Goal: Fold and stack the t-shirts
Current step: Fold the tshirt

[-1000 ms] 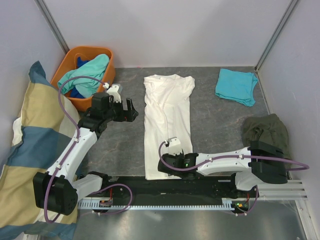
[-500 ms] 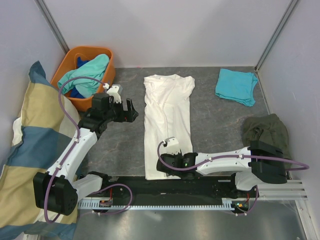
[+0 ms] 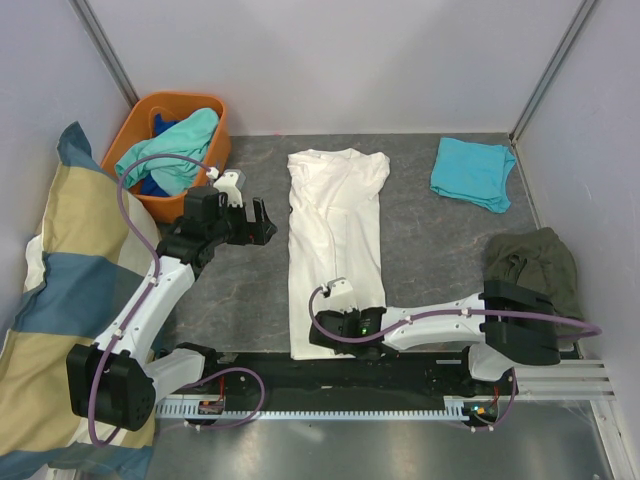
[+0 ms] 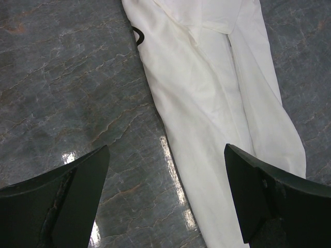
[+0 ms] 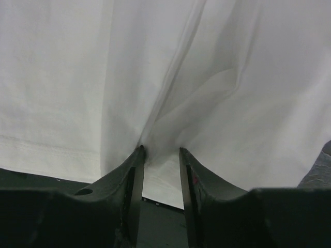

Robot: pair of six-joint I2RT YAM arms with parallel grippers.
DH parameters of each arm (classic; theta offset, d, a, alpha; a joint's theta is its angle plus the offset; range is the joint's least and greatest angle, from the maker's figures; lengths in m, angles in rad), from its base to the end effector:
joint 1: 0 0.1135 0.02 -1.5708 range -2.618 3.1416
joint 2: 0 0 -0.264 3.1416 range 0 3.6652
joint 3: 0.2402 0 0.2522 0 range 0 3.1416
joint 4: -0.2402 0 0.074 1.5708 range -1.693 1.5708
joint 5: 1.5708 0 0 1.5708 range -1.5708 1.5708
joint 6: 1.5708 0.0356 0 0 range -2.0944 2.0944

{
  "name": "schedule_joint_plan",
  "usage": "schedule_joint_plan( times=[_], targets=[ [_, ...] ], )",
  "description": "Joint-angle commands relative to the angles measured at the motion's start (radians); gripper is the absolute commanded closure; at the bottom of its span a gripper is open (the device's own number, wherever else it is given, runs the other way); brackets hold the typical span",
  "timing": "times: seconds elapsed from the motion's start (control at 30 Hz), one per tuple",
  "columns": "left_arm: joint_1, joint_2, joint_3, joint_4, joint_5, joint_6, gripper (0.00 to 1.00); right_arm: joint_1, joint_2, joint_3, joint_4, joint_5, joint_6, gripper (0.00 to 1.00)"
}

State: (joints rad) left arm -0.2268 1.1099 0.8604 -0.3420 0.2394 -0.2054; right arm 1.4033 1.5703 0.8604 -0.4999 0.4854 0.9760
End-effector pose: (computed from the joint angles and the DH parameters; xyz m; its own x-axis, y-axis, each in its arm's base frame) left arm 0.2367 -0.0633 0.2871 -0.6156 -0.0613 -0.7857 0.2908 0.9089 -0.2987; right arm 0.0634 0.2753 0.1647 -0.7870 -0.2602 -0.5594 -0.3441 0.9377 0.0480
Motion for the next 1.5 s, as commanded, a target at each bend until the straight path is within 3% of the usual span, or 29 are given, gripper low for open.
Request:
schedule_joint_plan(
  times=[0.0, 0.07, 0.13, 1.03, 1.1, 1.13, 1.23, 1.33, 1.43, 1.47],
  targets=[
    [-0.002, -0.021, -0.006, 0.032, 0.018, -0.019, 0.0, 0.008, 0.016, 0.02, 0.038, -0.014, 0.001, 0.77],
    [-0.002, -0.019, -0.006, 0.034, 0.018, -0.019, 0.0, 0.008, 0.011, 0.019, 0.037, -0.011, 0.003, 0.94],
    [-0.002, -0.016, -0.004, 0.035, 0.02, -0.019, 0.0, 0.011, 0.004, 0.016, 0.037, -0.014, 0.003, 1.0],
    [-0.002, -0.004, -0.003, 0.028, 0.038, -0.025, 0.0, 0.132, -0.065, 0.08, -0.198, -0.09, -0.008, 1.0],
    [-0.003, -0.002, -0.003, 0.028, 0.04, -0.028, 0.0, 0.135, -0.067, 0.08, -0.192, -0.091, -0.016, 0.91],
    [-0.003, 0.001, -0.001, 0.029, 0.04, -0.028, 0.0, 0.137, -0.072, 0.081, -0.189, -0.091, -0.022, 0.67],
    [-0.003, 0.004, 0.005, 0.026, 0.04, -0.028, 0.0, 0.137, -0.117, 0.1, -0.209, 0.007, -0.013, 0.39],
    [-0.003, 0.008, 0.019, 0.021, 0.038, -0.025, 0.0, 0.112, -0.228, 0.112, -0.235, 0.189, 0.041, 0.3],
    [-0.002, 0.022, 0.041, 0.021, 0.038, -0.026, 0.0, -0.027, -0.33, 0.088, -0.195, 0.255, 0.02, 0.3],
    [-0.002, 0.031, 0.058, 0.023, 0.041, -0.028, 0.0, -0.132, -0.351, 0.078, -0.169, 0.251, -0.041, 0.29]
  ],
)
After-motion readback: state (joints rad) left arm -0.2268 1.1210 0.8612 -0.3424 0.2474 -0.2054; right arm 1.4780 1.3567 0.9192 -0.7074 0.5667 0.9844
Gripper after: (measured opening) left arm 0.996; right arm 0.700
